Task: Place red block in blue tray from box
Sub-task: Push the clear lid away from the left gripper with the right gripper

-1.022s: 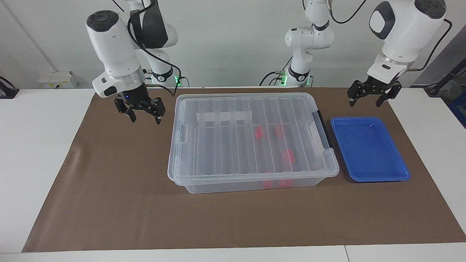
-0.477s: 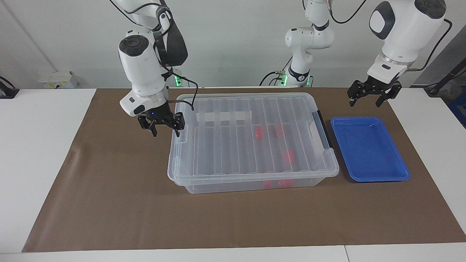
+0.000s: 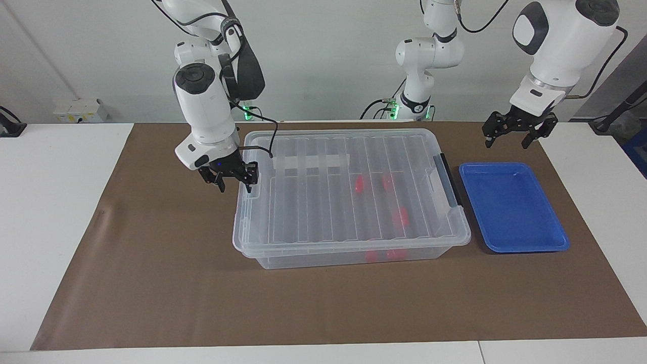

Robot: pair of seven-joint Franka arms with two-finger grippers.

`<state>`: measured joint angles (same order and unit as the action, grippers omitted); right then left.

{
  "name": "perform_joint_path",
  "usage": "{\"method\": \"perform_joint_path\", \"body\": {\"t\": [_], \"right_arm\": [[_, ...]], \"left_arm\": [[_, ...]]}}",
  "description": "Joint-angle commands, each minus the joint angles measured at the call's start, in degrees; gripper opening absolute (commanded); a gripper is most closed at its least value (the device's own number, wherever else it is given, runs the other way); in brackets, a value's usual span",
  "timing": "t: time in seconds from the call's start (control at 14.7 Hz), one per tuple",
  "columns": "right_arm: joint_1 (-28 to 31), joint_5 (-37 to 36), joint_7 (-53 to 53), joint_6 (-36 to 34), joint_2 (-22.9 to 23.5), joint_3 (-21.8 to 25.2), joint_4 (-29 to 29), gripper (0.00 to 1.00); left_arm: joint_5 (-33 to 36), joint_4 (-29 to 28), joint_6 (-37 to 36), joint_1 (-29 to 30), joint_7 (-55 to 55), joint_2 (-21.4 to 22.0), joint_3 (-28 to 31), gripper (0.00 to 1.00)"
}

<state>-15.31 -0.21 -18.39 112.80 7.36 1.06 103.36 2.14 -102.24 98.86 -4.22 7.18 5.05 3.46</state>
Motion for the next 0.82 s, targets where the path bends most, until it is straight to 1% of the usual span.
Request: {"method": "perform_joint_path", "body": {"t": [0.0,0.2,0.54,0.61,0.75], "right_arm": [[0.4,-0.2,-1.0,0.1,-2.3,-0.2,3.2,0.73],[2.2,-0.2,-0.2,-1.7,-2.9,-0.2,3.3,0.73],[6.9,-0.1,5.1,-3.3,-4.5,-0.2,5.1,0.73],[7.6,-0.1,6.5,-3.3,-4.5,-0.2,5.1,0.73],[9.1,-0.1,9.1,-3.6,-4.9,-0.2,5.2,0.73]], "left_arm": [[-0.7,-0.2,-0.9,-0.1,0.6,0.7,0.3,1.00],[-0.7,-0.2,-1.0,-0.1,0.6,0.7,0.3,1.00],[-0.7,-0.2,-0.5,-1.0,-0.6,0.7,0.1,1.00],[-0.7,-0.2,-0.3,-1.1,-2.2,0.7,-0.1,1.00],[-0.7,-0.4,2.4,-1.3,-9.1,0.7,-1.4,1.00]]}}
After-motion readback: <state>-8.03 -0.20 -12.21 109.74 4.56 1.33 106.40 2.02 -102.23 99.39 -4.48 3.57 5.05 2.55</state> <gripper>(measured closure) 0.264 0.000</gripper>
